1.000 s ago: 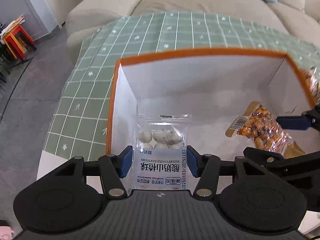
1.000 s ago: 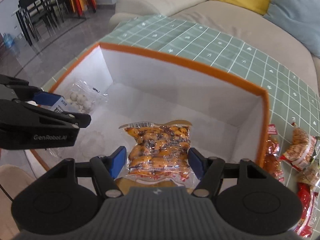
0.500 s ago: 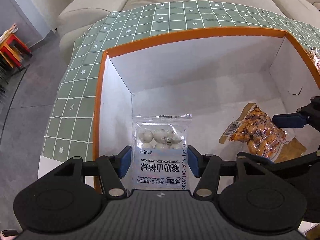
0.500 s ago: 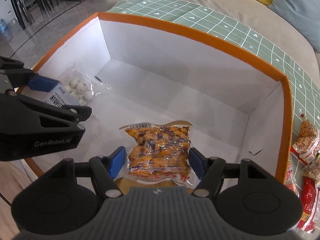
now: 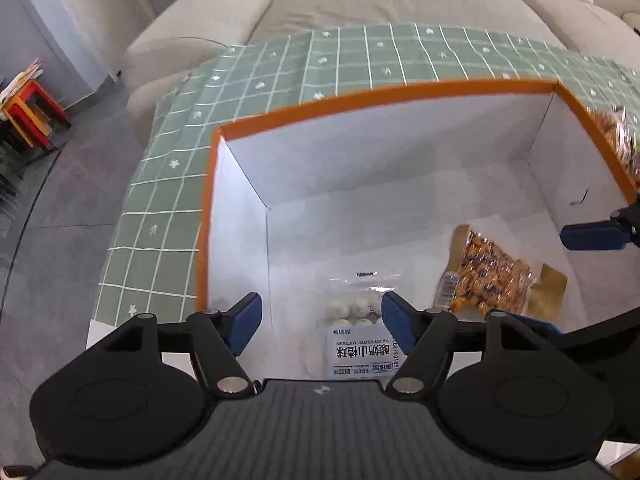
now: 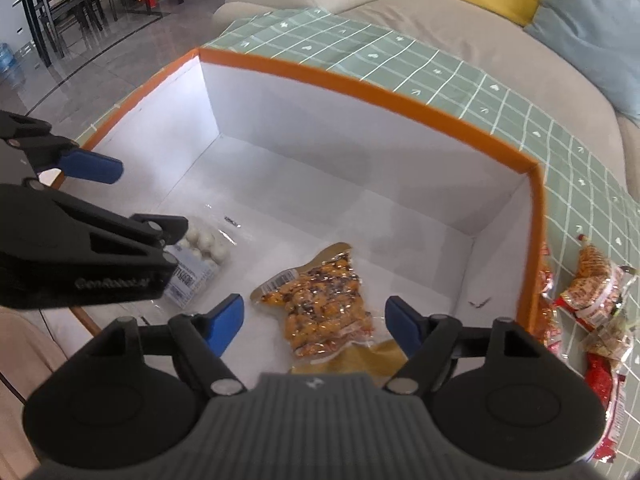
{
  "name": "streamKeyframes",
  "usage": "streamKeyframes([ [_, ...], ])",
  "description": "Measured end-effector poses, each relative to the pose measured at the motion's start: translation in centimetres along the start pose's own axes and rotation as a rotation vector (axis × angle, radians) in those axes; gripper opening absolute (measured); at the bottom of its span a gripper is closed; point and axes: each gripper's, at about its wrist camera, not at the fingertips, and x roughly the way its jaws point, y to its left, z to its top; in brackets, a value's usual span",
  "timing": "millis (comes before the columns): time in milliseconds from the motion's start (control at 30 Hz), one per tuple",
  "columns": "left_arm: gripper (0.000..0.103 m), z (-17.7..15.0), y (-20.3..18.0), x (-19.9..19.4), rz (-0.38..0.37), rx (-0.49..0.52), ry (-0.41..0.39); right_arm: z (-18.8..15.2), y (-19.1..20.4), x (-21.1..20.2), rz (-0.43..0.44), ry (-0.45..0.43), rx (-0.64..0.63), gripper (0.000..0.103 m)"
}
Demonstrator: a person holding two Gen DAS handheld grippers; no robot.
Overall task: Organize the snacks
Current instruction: 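Withdraw both tools from the box back toward the remaining snacks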
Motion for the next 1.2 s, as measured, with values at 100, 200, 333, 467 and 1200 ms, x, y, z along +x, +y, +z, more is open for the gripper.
streamKeyframes([
  [100,0.081,0.1,-0.1,-1.3,-0.004,-0.029,-0.023,-0.2,-0.4,-1.4,-0.012,-0.028,0.004,0.078],
  [200,0.081,0.1,-0.5,-2.9,-0.004,-0.051,-0.061,-0.7,-1.3,-3.3,-0.025,-0.076,0.025,0.081],
  [333,0.081,0.0,-1.8,-5.3,-0.02,-0.076,-0.139,-1.7,-3.3,-6.3,-0.036,-0.148,0.085,0.082],
  [467,0.081,0.1,-3.9,-7.8,-0.054,-0.078,-0.228,-3.4,-5.9,-9.7,-0.059,-0.238,0.146,0.083],
  [1200,0.08,-3.4,-18.1,-12.5,-0.352,0.177,-0.384,-19.7,-17.8,-17.8,-0.257,-0.355,0.392,0.092],
])
